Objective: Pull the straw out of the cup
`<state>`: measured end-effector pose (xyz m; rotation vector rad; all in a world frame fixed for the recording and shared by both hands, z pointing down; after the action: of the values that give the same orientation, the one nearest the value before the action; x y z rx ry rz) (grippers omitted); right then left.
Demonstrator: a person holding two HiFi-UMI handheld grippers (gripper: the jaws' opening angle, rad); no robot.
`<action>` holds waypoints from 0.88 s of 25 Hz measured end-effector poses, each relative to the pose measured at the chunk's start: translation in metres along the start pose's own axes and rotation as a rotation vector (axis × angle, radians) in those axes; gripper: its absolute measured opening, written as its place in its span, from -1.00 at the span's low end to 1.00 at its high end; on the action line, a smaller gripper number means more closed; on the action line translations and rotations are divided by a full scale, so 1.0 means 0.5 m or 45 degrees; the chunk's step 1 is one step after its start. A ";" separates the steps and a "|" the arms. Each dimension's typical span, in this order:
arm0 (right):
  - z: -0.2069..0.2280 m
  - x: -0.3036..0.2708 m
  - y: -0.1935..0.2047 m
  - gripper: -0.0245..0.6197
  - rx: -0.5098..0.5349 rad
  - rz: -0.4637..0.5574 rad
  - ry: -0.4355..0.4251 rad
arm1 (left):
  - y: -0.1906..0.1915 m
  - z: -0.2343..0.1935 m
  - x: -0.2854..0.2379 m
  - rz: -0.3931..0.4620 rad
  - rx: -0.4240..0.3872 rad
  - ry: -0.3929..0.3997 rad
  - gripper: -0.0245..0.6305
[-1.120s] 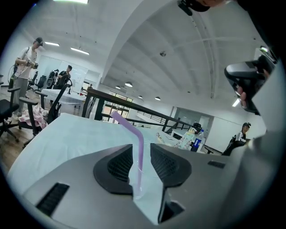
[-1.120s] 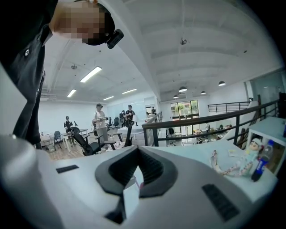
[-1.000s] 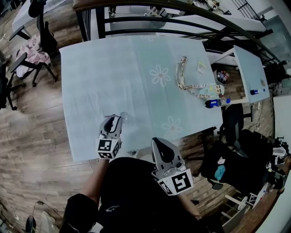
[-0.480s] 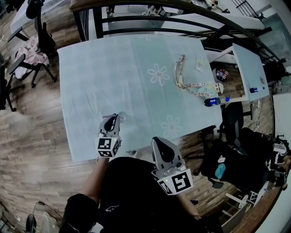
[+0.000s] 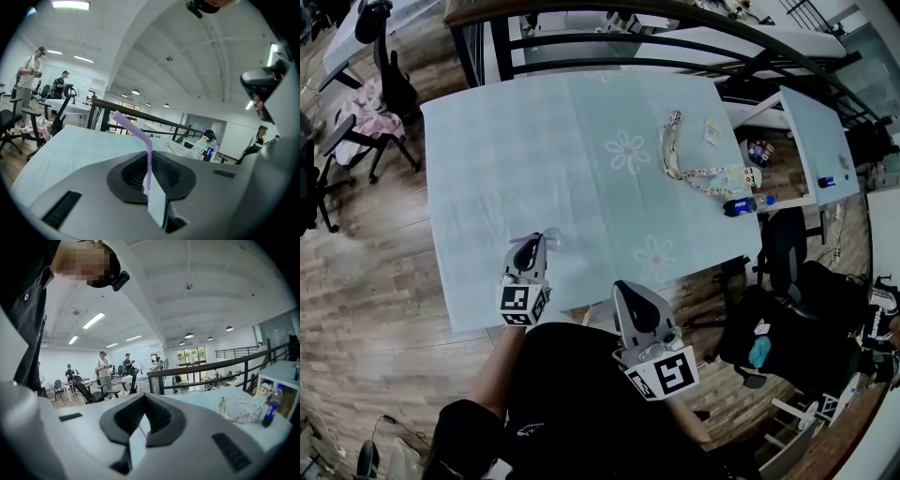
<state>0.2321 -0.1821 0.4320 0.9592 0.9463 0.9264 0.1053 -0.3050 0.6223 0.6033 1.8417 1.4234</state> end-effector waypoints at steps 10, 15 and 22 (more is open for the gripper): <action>0.011 0.014 -0.005 -0.90 0.003 0.002 -0.112 | -0.071 0.020 0.038 0.107 -0.034 -0.068 -0.82; 0.023 0.022 -0.018 -0.90 0.012 0.008 -0.203 | -0.107 0.037 0.073 0.174 -0.023 -0.155 -0.82; 0.059 0.050 -0.036 -0.90 0.015 0.017 -0.307 | -0.185 0.082 0.134 0.291 -0.018 -0.271 -0.82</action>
<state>0.2710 -0.1712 0.4178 1.0618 0.7420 0.7959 0.1005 -0.2567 0.5110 0.9454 1.6346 1.4534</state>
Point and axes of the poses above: the fingertips, and each gripper's own axes: x backward along the fingers, z to its right, y out of its underside, the point moved 3 cm from there along x, backward along the fingers, and after that the axes turned 9 degrees about -x, right-handed, at the moved point
